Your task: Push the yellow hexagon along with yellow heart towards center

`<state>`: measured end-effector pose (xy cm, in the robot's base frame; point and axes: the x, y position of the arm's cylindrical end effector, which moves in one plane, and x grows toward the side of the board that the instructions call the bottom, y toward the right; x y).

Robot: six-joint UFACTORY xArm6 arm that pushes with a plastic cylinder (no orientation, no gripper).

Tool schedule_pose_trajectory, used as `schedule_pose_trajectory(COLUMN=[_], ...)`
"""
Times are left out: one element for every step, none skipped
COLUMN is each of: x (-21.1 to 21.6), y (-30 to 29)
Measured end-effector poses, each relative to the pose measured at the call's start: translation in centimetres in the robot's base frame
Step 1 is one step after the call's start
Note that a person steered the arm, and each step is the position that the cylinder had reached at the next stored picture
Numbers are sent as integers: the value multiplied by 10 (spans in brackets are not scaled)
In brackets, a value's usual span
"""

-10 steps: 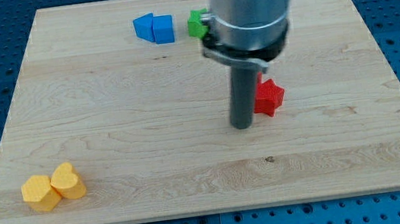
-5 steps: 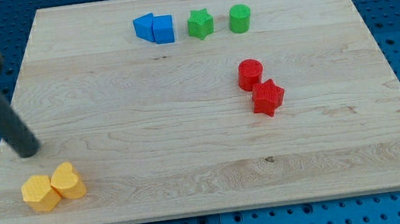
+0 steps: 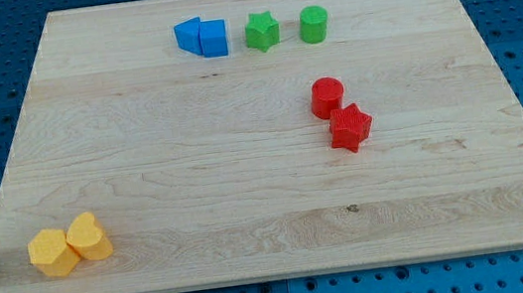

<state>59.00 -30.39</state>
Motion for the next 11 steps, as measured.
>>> schedule_pose_trajectory(x=[-2,-6,-6,-6,-6,-6,14,28,25,20,14], y=[17,40,61,79,89,92,89,98,112,123,131])
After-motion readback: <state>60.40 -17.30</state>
